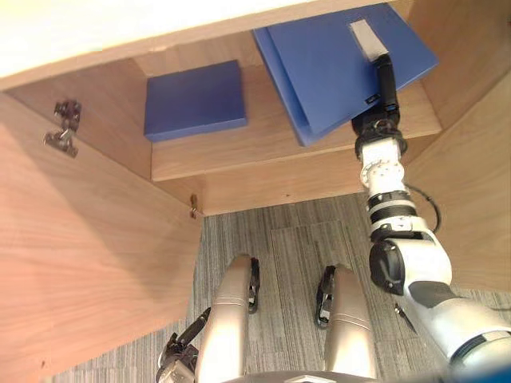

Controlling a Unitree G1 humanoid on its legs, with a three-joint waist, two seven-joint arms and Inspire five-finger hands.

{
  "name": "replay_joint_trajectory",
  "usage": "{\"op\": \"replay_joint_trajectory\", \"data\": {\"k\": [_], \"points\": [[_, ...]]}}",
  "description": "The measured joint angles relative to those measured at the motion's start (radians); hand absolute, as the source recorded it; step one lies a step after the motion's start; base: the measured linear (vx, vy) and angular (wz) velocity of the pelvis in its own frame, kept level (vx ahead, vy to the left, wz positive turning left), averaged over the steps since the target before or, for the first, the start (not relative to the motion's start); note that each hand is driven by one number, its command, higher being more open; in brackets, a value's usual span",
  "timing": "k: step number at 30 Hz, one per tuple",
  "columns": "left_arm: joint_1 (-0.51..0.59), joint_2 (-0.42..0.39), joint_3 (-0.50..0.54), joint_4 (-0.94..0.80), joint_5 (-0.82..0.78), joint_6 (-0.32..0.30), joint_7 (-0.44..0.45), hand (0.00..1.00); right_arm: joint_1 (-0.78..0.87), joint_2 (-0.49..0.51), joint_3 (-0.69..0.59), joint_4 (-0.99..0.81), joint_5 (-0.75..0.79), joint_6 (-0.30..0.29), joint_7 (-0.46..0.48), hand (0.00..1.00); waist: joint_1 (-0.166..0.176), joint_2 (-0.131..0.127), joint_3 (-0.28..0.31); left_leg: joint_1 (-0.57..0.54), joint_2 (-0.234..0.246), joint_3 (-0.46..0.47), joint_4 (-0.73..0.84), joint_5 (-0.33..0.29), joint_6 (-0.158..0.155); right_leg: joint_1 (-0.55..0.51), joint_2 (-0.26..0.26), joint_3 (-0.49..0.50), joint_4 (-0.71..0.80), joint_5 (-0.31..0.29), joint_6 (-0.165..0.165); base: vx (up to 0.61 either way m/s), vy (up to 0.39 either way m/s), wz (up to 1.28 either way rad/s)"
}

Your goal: Walk over to the cabinet, pick up the folder, carry it to the office cabinet, place the folder inside the office cabinet, then close the office cabinet door

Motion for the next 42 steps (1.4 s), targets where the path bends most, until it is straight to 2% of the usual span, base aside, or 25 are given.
{"op": "replay_joint_trajectory", "data": {"k": [1, 2, 4, 8, 20, 23, 26, 28, 30, 33, 34, 35, 38, 42], "points": [[-0.001, -0.001, 0.002, 0.0, 0.0, 0.004, -0.002, 1.0, -0.021, -0.008, -0.018, 0.025, -0.001, 0.012, -0.011, 0.0, 0.004, 0.0, 0.0, -0.018, -0.003, -0.004, 0.012, 0.0, 0.0, -0.015, -0.004, -0.001, 0.011, -0.002, -0.001, -0.01, 0.014, 0.14], [-0.002, -0.001, 0.003, -0.001, 0.0, 0.008, -0.002, 1.0, -0.03, -0.013, -0.022, 0.037, 0.0, 0.018, -0.018, 1.0, 0.007, 0.0, 0.0, -0.026, -0.004, -0.004, 0.018, 0.0, 0.0, -0.022, -0.005, -0.001, 0.017, -0.003, 0.0, 0.0, 0.002, 0.12], [-0.002, -0.007, 0.015, -0.012, 0.0, 0.013, -0.003, 1.0, -0.065, -0.028, -0.067, 0.075, 0.005, 0.043, -0.044, 1.0, 0.012, 0.003, 0.0, -0.053, -0.013, -0.008, 0.035, 0.0, 0.0, -0.045, -0.015, -0.001, 0.038, -0.009, 0.0, 0.01, -0.013, 0.13], [-0.006, -0.019, 0.015, -0.034, 0.0, 0.015, -0.003, 1.0, -0.102, -0.068, -0.139, 0.093, 0.023, 0.046, -0.087, 1.0, 0.032, 0.018, 0.006, -0.083, -0.031, -0.015, 0.053, 0.0, 0.001, -0.07, -0.035, -0.004, 0.069, -0.023, -0.002, 0.03, -0.028, 0.15], [-0.041, -0.019, -0.031, -0.039, 0.0, 0.013, 0.008, 1.0, -0.167, -0.132, -0.163, 0.104, 0.017, 0.058, -0.1, 1.0, 0.04, 0.057, 0.015, -0.092, -0.037, -0.038, 0.052, 0.001, -0.005, -0.069, -0.045, -0.03, 0.079, -0.041, -0.018, 0.04, -0.049, 0.06], [-0.05, -0.019, -0.048, -0.04, -0.001, 0.01, 0.016, 1.0, -0.17, -0.136, -0.16, 0.117, -0.051, 0.081, -0.095, 1.0, 0.04, 0.06, 0.016, -0.09, -0.037, -0.038, 0.051, 0.001, -0.006, -0.066, -0.045, -0.031, 0.077, -0.042, -0.017, 0.03, -0.036, 0.0], [-0.052, -0.018, -0.059, -0.047, -0.002, 0.008, 0.018, 1.0, -0.171, -0.148, -0.122, 0.172, -0.156, 0.128, -0.079, 1.0, 0.039, 0.062, 0.017, -0.082, -0.036, -0.039, 0.047, 0.001, -0.006, -0.057, -0.045, -0.034, 0.07, -0.042, -0.016, 0.03, -0.033, 0.0], [-0.052, -0.017, -0.059, -0.049, -0.002, 0.008, 0.017, 1.0, -0.171, -0.153, -0.059, 0.219, -0.27, 0.183, -0.025, 1.0, 0.037, 0.062, 0.017, -0.073, -0.035, -0.038, 0.038, 0.001, -0.006, -0.049, -0.045, -0.034, 0.061, -0.043, -0.014, 0.03, -0.031, -0.02], [-0.052, -0.015, -0.059, -0.055, -0.002, 0.008, 0.016, 1.0, -0.171, -0.155, -0.008, 0.244, -0.313, 0.214, 0.029, 1.0, 0.037, 0.062, 0.018, -0.069, -0.035, -0.037, 0.034, 0.001, -0.006, -0.045, -0.045, -0.035, 0.058, -0.041, -0.016, 0.04, -0.032, -0.01], [-0.052, -0.013, -0.061, -0.061, -0.001, 0.008, -0.007, 1.0, -0.171, -0.178, 0.053, 0.259, -0.369, 0.242, 0.122, 1.0, 0.038, 0.071, 0.028, -0.06, -0.034, -0.04, 0.03, 0.001, -0.006, -0.031, -0.045, -0.04, 0.051, -0.041, -0.016, 0.04, -0.03, 0.01], [-0.051, -0.013, -0.06, -0.064, 0.001, 0.008, -0.015, 1.0, -0.171, -0.186, 0.076, 0.267, -0.437, 0.25, 0.168, 1.0, 0.037, 0.071, 0.031, -0.06, -0.033, -0.039, 0.03, 0.001, -0.005, -0.03, -0.045, -0.04, 0.05, -0.042, -0.014, 0.0, 0.0, 0.0], [-0.051, -0.013, -0.061, -0.064, 0.001, 0.008, -0.021, 1.0, -0.171, -0.191, 0.083, 0.272, -0.467, 0.253, 0.188, 1.0, 0.037, 0.071, 0.033, -0.059, -0.033, -0.039, 0.03, 0.0, -0.005, -0.029, -0.045, -0.04, 0.05, -0.042, -0.013, 0.0, 0.0, 0.0], [-0.05, -0.011, -0.076, -0.066, 0.027, 0.008, -0.063, 1.0, -0.163, -0.236, 0.172, 0.278, -0.692, 0.265, 0.328, 1.0, 0.034, 0.072, 0.046, -0.047, -0.032, -0.038, 0.024, 0.0, -0.006, -0.019, -0.045, -0.041, 0.044, -0.043, -0.01, 0.0, 0.0, 0.0], [-0.044, -0.009, -0.081, -0.073, 0.061, 0.008, -0.086, 1.0, -0.146, -0.266, 0.224, 0.273, -0.923, 0.234, 0.461, 1.0, 0.036, 0.072, 0.047, -0.034, -0.029, -0.038, 0.01, 0.0, -0.006, -0.005, -0.045, -0.049, 0.028, -0.042, -0.01, 0.03, -0.028, -0.02]]}}
